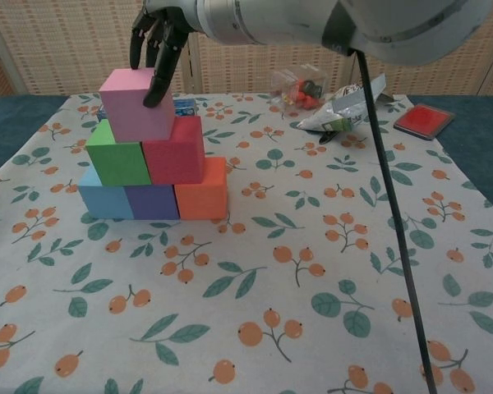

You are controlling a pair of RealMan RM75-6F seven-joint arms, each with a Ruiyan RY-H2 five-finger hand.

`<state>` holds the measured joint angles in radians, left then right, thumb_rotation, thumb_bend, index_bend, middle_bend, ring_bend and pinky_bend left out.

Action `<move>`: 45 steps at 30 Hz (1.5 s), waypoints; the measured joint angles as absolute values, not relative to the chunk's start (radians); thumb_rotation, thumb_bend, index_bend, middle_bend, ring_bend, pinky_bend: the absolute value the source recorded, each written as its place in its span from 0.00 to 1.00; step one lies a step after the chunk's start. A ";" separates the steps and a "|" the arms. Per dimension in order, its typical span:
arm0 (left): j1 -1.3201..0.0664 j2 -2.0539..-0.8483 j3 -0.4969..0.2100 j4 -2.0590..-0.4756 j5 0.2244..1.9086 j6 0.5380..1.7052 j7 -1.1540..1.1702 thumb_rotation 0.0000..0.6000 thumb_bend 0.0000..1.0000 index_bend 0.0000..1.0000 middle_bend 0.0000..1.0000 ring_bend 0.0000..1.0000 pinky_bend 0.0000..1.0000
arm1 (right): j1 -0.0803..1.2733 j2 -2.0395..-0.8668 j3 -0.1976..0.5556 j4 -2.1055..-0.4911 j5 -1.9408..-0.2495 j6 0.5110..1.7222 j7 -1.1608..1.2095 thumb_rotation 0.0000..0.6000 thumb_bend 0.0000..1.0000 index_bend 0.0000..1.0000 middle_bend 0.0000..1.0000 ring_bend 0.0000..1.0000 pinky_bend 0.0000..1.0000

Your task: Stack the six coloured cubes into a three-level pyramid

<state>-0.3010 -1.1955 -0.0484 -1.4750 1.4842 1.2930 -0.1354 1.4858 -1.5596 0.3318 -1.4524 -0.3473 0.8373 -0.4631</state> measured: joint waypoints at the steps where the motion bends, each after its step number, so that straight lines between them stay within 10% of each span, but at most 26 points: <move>1: -0.301 -1.196 -0.048 -1.474 1.485 1.294 -0.136 1.00 0.29 0.13 0.09 0.00 0.06 | 1.485 -1.562 0.332 -1.451 -0.348 0.838 -0.465 1.00 0.02 0.44 0.41 0.26 0.00; 45: -0.296 -1.202 -0.046 -1.462 1.487 1.295 -0.150 1.00 0.29 0.13 0.09 0.00 0.06 | 1.459 -1.581 0.354 -1.450 -0.389 0.842 -0.478 1.00 0.07 0.45 0.43 0.29 0.00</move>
